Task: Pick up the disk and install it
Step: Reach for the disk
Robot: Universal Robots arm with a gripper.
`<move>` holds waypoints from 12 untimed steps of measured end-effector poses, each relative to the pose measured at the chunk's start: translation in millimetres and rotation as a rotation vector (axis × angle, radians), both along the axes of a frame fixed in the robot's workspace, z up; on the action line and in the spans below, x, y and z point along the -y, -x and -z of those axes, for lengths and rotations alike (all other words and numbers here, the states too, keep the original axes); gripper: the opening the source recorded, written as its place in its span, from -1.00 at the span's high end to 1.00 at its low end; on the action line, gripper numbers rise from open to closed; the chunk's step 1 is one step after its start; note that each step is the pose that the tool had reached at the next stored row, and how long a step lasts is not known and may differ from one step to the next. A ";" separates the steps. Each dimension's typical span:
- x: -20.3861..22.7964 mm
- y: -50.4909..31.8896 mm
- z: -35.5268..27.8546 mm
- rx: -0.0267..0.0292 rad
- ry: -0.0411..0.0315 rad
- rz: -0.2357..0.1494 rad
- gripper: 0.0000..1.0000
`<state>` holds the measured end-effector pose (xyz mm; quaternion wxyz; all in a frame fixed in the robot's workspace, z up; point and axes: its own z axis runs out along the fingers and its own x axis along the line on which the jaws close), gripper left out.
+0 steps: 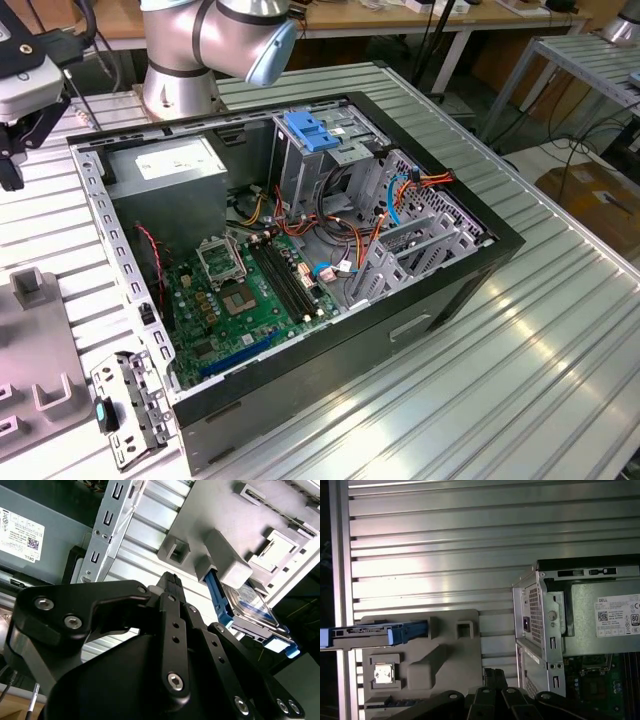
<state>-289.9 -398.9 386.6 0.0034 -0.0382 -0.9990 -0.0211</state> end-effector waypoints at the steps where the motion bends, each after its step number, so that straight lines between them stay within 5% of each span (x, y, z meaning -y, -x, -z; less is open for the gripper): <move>1: 0.0 0.9 0.0 -0.0002 0.0000 0.000 0.79; 12: 0.0 10.3 0.4 -0.0028 0.0001 0.000 0.79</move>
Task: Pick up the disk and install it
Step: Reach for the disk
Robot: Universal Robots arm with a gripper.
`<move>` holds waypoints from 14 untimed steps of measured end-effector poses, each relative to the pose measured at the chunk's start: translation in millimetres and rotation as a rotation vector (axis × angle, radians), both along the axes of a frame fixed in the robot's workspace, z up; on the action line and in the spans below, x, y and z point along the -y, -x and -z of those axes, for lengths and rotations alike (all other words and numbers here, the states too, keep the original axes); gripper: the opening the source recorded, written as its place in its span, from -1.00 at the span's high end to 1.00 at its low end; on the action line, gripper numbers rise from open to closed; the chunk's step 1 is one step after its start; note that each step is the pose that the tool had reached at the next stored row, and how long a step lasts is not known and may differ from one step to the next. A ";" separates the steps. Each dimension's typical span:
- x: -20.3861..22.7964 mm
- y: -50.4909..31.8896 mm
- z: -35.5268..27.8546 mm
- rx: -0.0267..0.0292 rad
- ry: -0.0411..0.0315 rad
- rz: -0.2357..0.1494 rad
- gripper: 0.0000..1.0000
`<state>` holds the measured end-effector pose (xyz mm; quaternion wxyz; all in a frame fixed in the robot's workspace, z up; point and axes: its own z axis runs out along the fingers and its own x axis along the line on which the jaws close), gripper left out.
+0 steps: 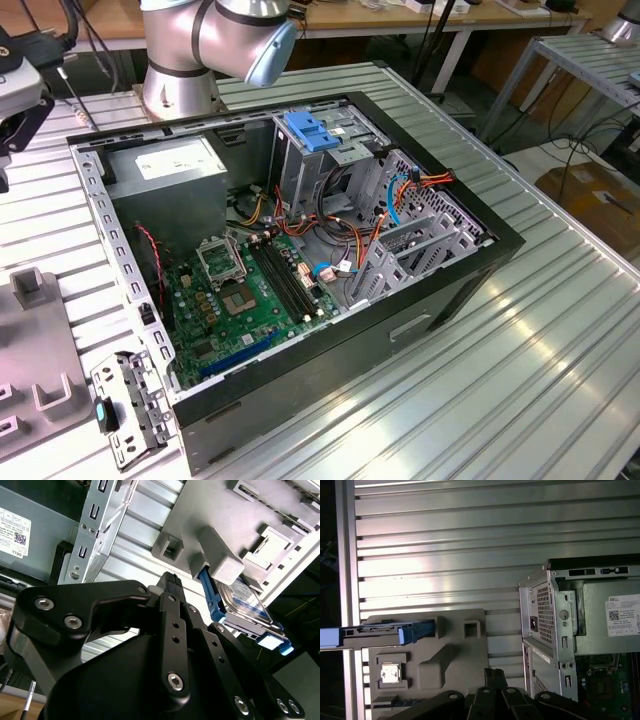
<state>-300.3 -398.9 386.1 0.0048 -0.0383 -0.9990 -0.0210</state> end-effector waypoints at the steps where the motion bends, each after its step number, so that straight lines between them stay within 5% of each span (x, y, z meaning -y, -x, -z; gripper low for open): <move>1: 0.0 1.0 0.0 -0.0002 0.0000 0.000 0.79; 9: -0.2 20.3 1.7 -0.0035 0.0000 0.000 0.79; 14: -6.2 37.0 3.9 -0.0095 -0.0001 0.000 0.79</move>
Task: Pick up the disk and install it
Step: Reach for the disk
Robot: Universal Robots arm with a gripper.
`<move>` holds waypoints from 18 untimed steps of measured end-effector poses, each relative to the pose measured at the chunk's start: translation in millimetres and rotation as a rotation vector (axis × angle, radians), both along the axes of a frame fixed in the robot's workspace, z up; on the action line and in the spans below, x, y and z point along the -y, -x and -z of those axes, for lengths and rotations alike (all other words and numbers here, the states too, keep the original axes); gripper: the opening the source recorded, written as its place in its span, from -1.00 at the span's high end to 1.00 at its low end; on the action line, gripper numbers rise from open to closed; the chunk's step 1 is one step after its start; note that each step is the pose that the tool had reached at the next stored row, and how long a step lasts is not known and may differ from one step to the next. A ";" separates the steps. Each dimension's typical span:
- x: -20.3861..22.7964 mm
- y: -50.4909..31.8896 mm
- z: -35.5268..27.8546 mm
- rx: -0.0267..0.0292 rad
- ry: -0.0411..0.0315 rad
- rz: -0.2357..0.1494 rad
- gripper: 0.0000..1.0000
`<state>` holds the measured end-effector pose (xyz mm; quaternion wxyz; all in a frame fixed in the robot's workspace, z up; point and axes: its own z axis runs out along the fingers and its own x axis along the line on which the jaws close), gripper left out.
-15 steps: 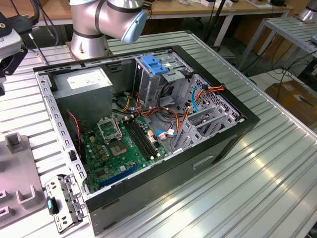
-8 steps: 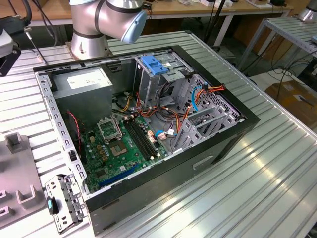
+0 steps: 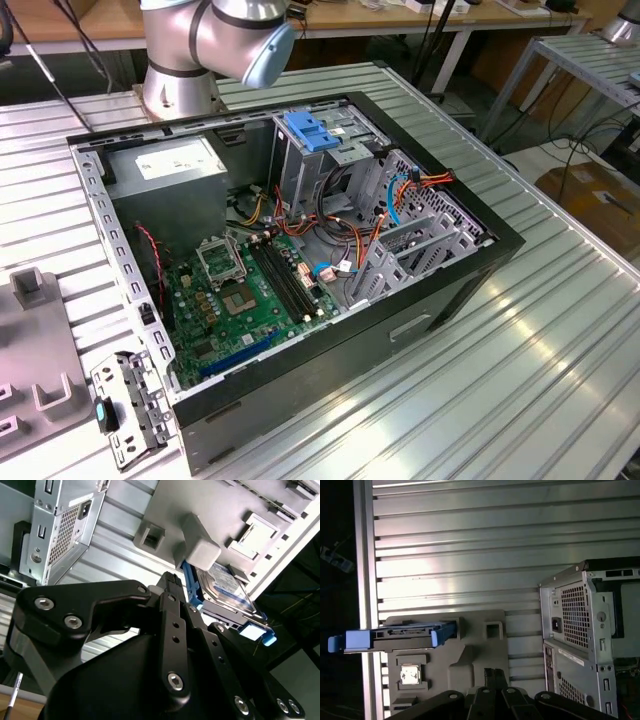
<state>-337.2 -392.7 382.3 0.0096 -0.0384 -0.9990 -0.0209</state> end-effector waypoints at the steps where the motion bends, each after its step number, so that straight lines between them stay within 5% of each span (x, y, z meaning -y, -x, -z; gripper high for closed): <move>1: -1.4 2.5 0.5 -0.0007 -0.0001 0.000 0.79; 9: -13.1 23.5 4.1 -0.0058 0.0002 0.000 0.79; 18: -14.0 30.8 4.4 -0.0059 0.0002 0.000 0.79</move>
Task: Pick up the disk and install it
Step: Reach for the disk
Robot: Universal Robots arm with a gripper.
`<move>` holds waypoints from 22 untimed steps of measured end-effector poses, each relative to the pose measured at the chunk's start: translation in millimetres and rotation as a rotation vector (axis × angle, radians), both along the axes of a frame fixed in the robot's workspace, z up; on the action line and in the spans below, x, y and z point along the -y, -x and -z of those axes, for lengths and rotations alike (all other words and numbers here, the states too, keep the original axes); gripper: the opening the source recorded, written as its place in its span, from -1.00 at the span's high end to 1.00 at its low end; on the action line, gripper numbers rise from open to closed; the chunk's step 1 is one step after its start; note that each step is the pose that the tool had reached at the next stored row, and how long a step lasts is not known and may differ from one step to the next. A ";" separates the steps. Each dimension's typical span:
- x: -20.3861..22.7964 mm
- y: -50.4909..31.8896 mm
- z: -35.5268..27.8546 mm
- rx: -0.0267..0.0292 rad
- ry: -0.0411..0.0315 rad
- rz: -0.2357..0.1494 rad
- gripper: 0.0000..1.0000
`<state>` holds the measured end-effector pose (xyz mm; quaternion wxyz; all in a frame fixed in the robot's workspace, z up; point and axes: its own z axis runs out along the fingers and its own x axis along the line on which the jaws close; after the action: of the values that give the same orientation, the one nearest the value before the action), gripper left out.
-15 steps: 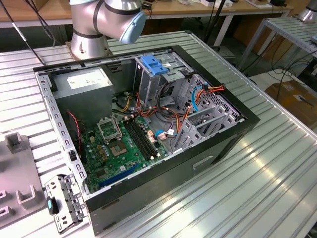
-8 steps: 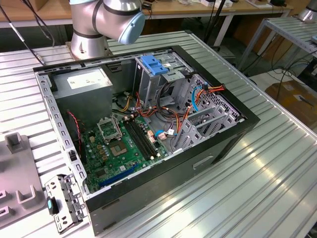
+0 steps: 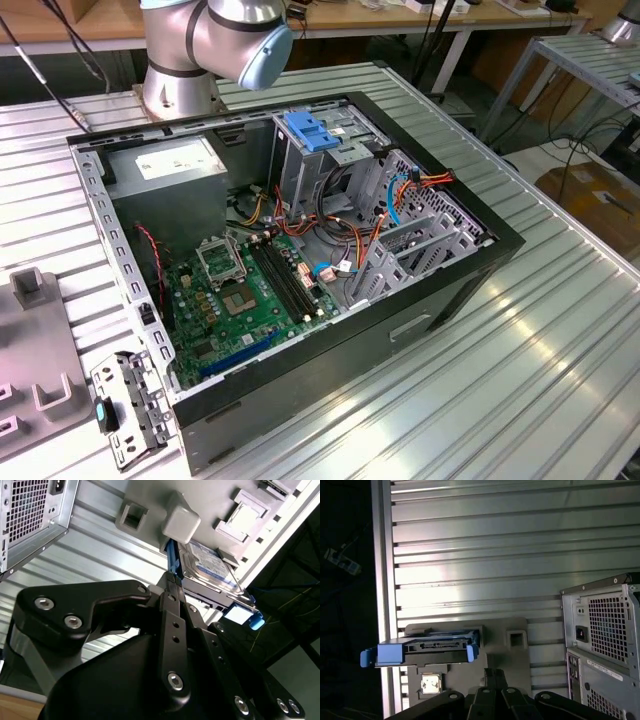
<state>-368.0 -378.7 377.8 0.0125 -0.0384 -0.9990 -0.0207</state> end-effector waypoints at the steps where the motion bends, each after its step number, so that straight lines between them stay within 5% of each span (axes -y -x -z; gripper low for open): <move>1: 0.0 1.2 0.0 0.0000 0.0000 0.000 0.79; 22: -0.3 43.6 0.1 0.0000 0.0000 0.000 0.79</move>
<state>-411.7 -378.5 377.7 0.0125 -0.0384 -0.9990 -0.0207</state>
